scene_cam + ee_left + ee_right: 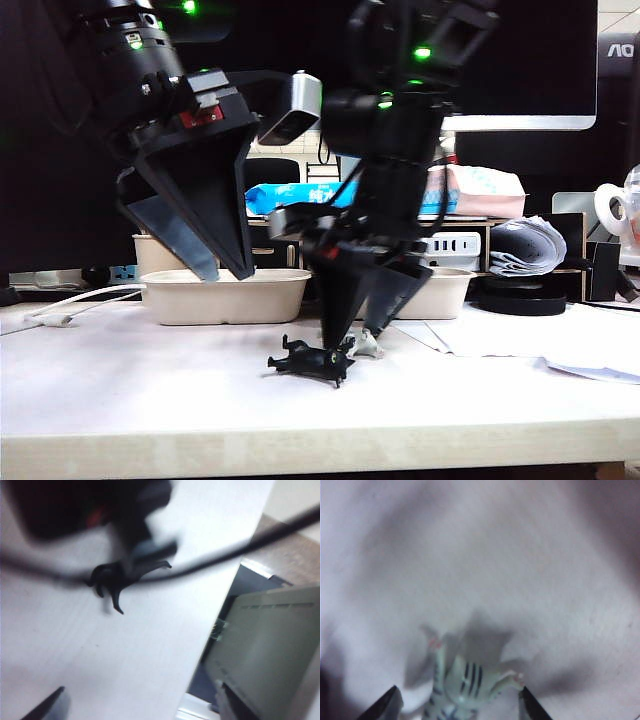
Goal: Put the dolls with similar sizes into the same paper box, while dolls with different sizes go into separate paper boxes.
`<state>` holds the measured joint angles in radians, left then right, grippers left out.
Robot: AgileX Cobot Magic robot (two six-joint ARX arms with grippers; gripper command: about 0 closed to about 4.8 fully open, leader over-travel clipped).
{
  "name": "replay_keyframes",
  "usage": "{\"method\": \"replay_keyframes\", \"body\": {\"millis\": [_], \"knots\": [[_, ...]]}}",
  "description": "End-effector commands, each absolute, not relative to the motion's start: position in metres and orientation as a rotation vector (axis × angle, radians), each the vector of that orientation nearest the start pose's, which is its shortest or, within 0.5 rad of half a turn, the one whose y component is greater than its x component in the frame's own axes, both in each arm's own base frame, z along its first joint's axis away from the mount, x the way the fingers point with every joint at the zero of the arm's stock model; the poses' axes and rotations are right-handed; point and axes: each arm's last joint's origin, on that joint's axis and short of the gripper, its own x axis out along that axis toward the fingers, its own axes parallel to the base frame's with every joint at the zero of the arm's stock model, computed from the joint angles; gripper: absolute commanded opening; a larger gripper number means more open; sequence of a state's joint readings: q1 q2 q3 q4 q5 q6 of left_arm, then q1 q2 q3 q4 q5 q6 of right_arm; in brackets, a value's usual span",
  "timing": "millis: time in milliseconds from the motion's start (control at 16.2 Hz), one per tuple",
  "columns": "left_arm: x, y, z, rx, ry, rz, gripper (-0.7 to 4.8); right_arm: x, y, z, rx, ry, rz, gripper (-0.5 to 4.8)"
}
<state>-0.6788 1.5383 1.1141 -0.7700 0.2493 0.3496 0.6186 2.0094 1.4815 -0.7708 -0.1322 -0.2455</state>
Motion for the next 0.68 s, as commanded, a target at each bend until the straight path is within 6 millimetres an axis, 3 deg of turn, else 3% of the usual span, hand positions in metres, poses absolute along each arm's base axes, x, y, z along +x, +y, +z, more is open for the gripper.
{"method": "replay_keyframes", "body": {"millis": [62, 124, 309, 371, 494, 556, 680], "knots": [[0.229, -0.195, 0.237, 0.631, 0.94, -1.054, 3.91, 0.321, 0.243, 0.158, -0.538, 1.251, 0.792, 0.94], [0.23, -0.196, 0.238, 0.667, 0.9, -1.077, 3.91, 0.32, 0.245, 0.159, -0.552, 1.244, 0.767, 0.04], [0.232, -0.199, 0.24, 0.744, 0.778, -1.19, 3.91, 0.323, 0.238, 0.161, -0.565, 1.253, 0.716, -0.08], [0.231, -0.202, 0.239, 0.792, 0.687, -1.317, 3.91, 0.323, 0.231, 0.175, -0.544, 1.233, 0.706, -0.08], [0.233, -0.208, 0.23, 0.841, 0.651, -1.385, 3.91, 0.325, 0.222, 0.203, -0.506, 1.138, 0.688, -0.08], [0.237, -0.213, 0.216, 0.876, 0.674, -1.412, 3.9, 0.326, 0.211, 0.226, -0.472, 1.07, 0.665, -0.08], [0.244, -0.22, 0.198, 0.88, 0.699, -1.42, 3.9, 0.33, 0.194, 0.25, -0.43, 0.99, 0.633, -0.08]]}}
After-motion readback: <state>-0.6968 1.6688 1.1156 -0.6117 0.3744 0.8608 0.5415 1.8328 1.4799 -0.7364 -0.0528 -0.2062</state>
